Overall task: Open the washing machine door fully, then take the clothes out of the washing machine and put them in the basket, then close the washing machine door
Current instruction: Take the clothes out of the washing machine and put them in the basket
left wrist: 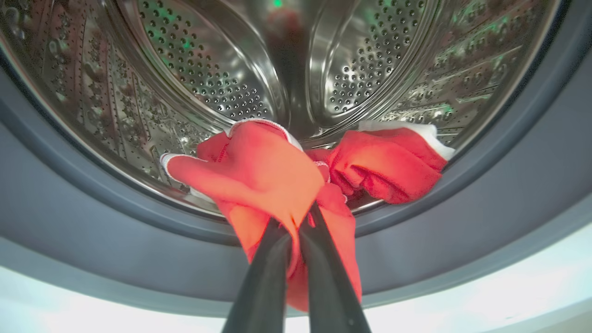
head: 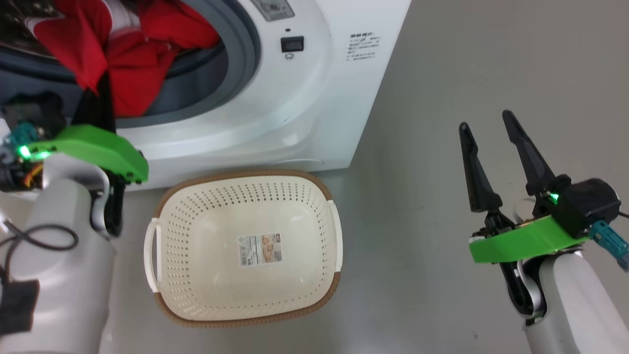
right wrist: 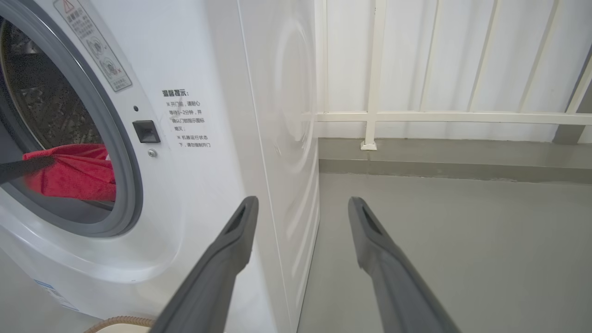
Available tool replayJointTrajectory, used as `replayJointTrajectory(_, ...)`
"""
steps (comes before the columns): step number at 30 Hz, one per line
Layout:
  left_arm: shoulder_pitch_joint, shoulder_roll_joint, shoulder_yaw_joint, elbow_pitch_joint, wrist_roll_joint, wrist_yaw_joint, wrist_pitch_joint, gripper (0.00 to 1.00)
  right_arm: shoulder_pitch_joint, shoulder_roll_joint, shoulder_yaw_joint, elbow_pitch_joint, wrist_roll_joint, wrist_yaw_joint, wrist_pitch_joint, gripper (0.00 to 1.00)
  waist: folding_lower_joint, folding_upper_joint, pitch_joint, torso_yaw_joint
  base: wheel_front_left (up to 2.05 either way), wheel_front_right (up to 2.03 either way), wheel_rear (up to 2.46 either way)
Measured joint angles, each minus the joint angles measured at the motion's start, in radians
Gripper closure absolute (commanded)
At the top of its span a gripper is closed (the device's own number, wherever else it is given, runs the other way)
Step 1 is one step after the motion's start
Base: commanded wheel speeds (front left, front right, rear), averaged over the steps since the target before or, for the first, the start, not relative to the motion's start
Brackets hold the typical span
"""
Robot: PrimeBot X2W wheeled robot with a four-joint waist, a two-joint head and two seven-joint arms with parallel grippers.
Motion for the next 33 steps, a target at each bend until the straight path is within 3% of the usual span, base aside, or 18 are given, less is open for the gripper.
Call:
replayJointTrajectory(7, 0.156, -0.011, -0.003, -0.15, -0.009, 0.004, -0.002, 1.0, 0.05, 0.0, -0.015, 0.005, 0.016, 0.0, 0.0, 0.0, 0.0, 0.0, -0.062, -0.006, 0.0, 0.0, 0.0)
replayJointTrajectory(12, 0.306, -0.016, -0.013, -0.342, -0.017, 0.038, 0.057, 1.0, 0.07, 0.001, -0.024, 0.005, 0.016, 0.0, 0.0, 0.0, 0.0, 0.0, -0.098, -0.007, 0.0, 0.0, 0.0)
replayJointTrajectory(25, 0.668, -0.013, -0.054, -0.856, -0.016, 0.171, 0.268, 1.0, 0.107, 0.002, -0.037, 0.007, 0.016, 0.0, 0.0, 0.0, 0.0, 0.0, -0.137, 0.011, 0.0, 0.0, 0.0)
replayJointTrajectory(33, 0.775, -0.036, -0.112, -0.931, -0.032, 0.189, 0.34, 1.0, 0.11, 0.002, -0.03, 0.0, 0.016, 0.0, 0.0, 0.0, 0.0, 0.0, -0.098, 0.02, 0.0, 0.0, 0.0)
